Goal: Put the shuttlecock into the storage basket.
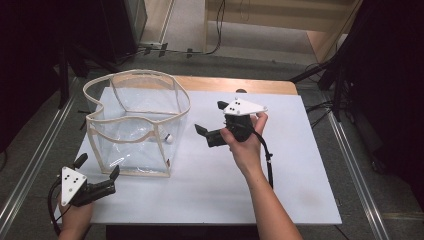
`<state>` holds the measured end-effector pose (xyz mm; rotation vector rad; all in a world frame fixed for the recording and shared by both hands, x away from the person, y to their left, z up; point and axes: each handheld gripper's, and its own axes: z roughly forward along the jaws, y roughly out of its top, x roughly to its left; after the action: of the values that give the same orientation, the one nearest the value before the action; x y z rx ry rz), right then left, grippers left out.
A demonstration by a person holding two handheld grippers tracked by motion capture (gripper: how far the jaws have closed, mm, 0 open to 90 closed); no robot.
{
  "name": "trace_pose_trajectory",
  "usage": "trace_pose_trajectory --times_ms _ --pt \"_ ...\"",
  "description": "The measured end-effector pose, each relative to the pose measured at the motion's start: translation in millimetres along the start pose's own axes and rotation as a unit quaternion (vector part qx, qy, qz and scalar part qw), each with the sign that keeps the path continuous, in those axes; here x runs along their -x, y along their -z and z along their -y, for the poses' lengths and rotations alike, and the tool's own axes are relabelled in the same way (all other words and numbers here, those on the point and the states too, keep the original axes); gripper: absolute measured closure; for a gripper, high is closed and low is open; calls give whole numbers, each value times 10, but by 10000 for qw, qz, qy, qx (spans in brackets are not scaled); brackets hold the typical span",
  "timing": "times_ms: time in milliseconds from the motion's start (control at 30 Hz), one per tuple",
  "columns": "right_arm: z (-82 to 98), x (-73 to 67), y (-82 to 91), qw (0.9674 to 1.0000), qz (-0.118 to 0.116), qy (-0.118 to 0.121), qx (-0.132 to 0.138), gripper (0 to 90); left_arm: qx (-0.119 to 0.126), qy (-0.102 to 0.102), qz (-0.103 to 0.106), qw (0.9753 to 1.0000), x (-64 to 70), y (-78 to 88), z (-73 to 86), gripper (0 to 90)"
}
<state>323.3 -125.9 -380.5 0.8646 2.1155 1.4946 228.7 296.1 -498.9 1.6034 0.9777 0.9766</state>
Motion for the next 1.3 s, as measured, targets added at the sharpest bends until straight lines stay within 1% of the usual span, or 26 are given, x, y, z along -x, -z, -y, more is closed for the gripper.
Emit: trace_pose_trajectory --times_ms 333,633,667,967,1300 --pt "152 48 51 9999 98 -111 -54 0 0 -6 1 10000 1 0 1 0" --pt "268 93 122 9997 205 -126 -58 0 -6 -15 2 10000 2 1 0 0" --pt "282 104 130 9997 227 -100 -60 0 -8 -16 2 10000 3 1 0 0" --pt "446 164 217 9991 338 -212 -113 0 -8 -18 2 10000 4 1 1 0" --pt "576 213 306 9985 444 -253 -170 0 -6 -23 0 10000 7 0 1 0"
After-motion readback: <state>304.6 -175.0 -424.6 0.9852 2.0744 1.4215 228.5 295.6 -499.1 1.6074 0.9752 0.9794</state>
